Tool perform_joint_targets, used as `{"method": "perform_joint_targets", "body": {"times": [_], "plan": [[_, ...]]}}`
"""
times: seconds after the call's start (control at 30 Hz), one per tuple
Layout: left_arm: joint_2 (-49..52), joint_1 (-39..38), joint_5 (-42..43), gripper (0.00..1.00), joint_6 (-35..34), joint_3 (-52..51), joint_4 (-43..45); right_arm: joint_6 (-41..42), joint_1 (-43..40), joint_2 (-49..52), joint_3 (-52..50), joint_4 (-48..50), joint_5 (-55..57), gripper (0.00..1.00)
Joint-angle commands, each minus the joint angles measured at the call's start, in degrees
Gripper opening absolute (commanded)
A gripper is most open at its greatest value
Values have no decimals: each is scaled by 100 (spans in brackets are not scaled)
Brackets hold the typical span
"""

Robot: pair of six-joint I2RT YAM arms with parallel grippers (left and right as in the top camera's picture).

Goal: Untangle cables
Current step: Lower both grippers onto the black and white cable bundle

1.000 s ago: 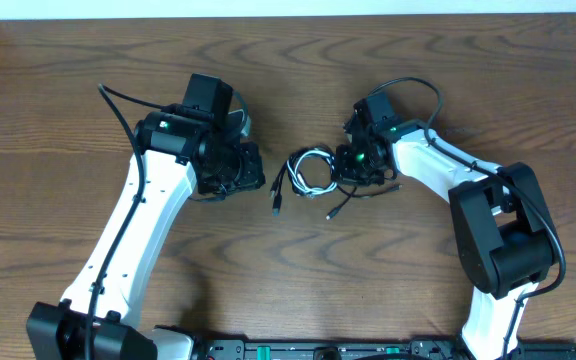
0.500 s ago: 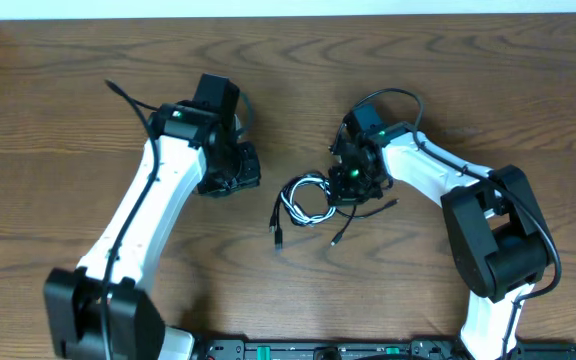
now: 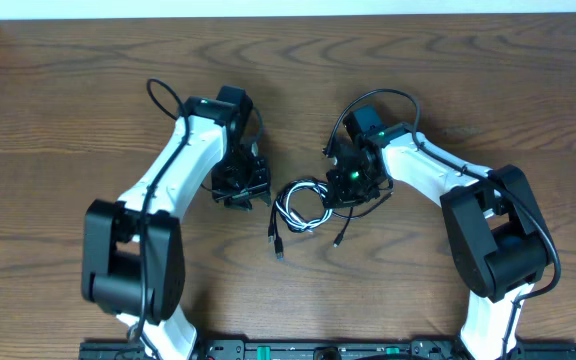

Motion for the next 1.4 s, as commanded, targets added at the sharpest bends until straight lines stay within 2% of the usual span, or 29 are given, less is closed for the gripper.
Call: {"method": "perform_joint_targets", "body": {"times": [0.0,0.23,0.57,0.7,0.77,0.87,0.97,1.03,1.1,1.37], "plan": [[208,-57,94,41,240,-26,35,-149,122,81,-48,15,-240,1],[328,-116,85,41,352,-26,308,-142,227,81,-48,184,-772,1],[330,-118,-304,41,284,-68,350,420,472,81,-48,614,-826,1],[330,-118,-507,41,280,-175,354,417,529,81,-48,667,-824,12],[330,-118,-645,41,275,-243,352,417,535,81,-48,669,-824,23],[330,-118,-892,41,48,-400,352,417,535,81,-48,669,-802,27],[330,-118,-1034,41,-127,-588,369,417,535,81,-48,667,-625,26],[330,-118,-1029,41,-129,-717,444,420,535,81,-48,669,-564,15],[330,-118,-1027,41,-129,-876,590,503,535,81,-48,669,-564,11],[330,-114,-966,41,-127,-1080,1123,632,535,81,-48,752,-564,22]]}}
